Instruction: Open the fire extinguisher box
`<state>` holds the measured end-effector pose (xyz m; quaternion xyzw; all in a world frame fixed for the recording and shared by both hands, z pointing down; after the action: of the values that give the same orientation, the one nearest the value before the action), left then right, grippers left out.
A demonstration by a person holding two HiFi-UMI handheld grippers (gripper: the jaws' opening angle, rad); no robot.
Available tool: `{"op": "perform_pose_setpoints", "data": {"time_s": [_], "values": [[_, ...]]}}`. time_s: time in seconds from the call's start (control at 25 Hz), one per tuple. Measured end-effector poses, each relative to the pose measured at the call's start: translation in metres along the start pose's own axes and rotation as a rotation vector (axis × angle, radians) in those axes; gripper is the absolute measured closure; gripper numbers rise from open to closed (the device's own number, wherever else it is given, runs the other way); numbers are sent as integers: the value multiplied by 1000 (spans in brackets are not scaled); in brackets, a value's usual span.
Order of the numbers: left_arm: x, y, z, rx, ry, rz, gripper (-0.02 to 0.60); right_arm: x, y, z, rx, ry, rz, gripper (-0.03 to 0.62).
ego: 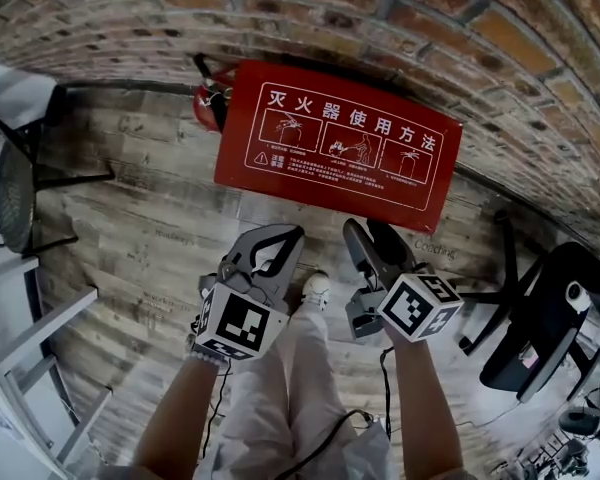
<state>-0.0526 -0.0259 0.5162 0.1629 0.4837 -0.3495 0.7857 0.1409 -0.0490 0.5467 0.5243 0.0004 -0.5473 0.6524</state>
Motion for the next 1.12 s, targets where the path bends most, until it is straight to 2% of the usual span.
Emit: {"op": "perform_pose_setpoints", "data": {"time_s": [0.28,0.4,0.6,0.88,1.12], "values": [[-8,-11,5,7,-19,-17,583,-2,-3,-2,-38,60,97,387],[-10,-13,10,4,-16,-18,583,-1,-4,-4,-43,80,105,408],[-13,-15,17,-1,-15,-21,583,2,-9,-9,-32,68,68,416],[-20,-14,25,9,-13,-73,583,5,-16,-17,-33,27,-75,427],[-15,-19,33,26,4,-106,583,6,-16,-19,-37,22,-89,451]]}}
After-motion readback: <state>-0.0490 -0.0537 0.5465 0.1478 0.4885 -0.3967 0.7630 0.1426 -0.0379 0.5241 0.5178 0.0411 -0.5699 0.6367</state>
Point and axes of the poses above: the fingertips, and each gripper's own axes: z forward along the fingers, y to its right, x out of its top, the point moved 9 cm from there along -z, backward along the fingers, and after that the axes turned 6 degrees about y, right-handed, at the moved point
